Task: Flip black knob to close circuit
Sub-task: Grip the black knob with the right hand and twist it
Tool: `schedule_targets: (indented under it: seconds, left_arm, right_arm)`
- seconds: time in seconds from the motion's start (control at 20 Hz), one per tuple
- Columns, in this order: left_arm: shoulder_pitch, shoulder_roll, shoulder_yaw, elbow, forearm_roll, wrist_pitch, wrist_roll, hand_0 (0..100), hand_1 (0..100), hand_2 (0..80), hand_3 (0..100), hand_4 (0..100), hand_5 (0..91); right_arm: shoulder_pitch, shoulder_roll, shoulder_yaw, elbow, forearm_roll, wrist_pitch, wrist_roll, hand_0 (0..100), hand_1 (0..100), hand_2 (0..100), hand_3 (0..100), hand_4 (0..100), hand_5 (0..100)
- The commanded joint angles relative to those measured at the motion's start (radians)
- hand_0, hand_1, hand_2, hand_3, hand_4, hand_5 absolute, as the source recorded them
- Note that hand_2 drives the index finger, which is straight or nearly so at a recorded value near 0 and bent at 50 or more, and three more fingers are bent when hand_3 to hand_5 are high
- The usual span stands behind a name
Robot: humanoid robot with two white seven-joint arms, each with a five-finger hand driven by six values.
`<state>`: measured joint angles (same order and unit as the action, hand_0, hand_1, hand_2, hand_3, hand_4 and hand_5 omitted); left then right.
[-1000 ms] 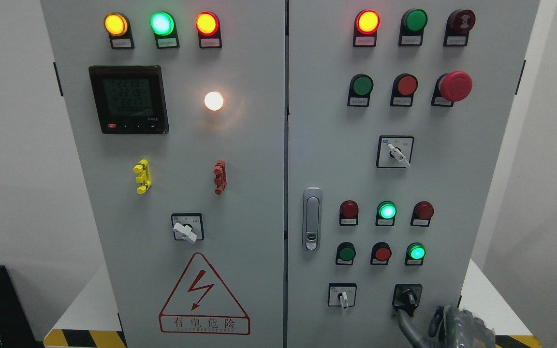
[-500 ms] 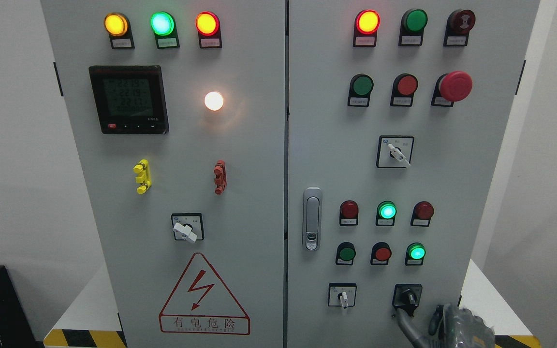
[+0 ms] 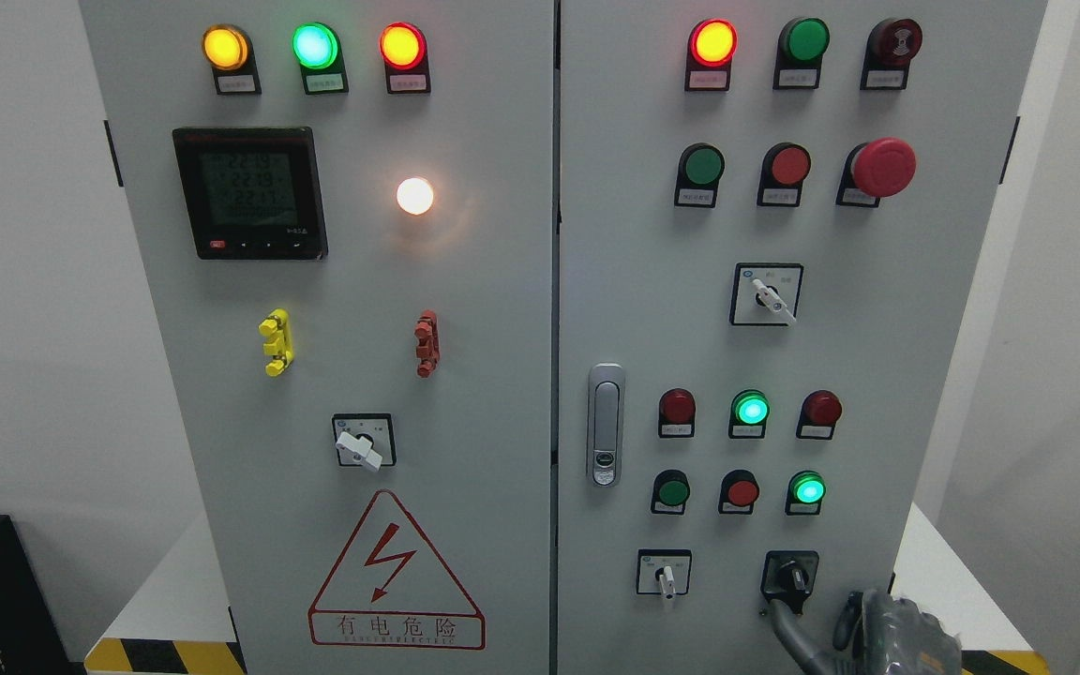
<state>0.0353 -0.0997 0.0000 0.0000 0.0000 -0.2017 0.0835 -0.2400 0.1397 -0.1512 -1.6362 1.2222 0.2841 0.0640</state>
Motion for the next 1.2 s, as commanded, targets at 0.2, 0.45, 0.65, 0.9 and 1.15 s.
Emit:
schedule_targets:
  seconds: [0.2,0.45,0.65,0.9,1.15]
  left_arm:
    - [0.0,0.0,-0.021,0.022,-0.021,0.001,-0.001,12,56,0.0,0,0,0.0]
    - [0.0,0.0,-0.021,0.022,-0.021,0.001,-0.001,12,56,0.0,0,0,0.0]
    - [0.0,0.0,-0.021,0.022,-0.021,0.001,0.001,12,56,0.0,0,0,0.0]
    - [0.0,0.0,-0.021,0.022,-0.021,-0.001,-0.001,12,56,0.0,0,0,0.0]
    - [0.0,0.0,-0.021,0.022,-0.021,-0.001,-0.001,12,56,0.0,0,0,0.0]
  right_arm:
    - [-0.004,0.001,-0.016,0.002,-0.003,-0.002,-0.004,0,14,79,96,80,83]
    - [-0.004,0.001,-0.031,0.001,-0.003,-0.003,-0.003,0,14,79,96,80,83]
    - [-0.005,0.001,-0.041,0.001,-0.003,-0.003,-0.001,0,14,79,96,79,82]
    - [-0.013,0.0,-0.041,0.002,-0.003,-0.003,-0.003,0,14,79,96,79,82]
    - [-0.021,0.0,-0.059,0.004,-0.004,-0.005,-0.003,0,14,79,96,79,82]
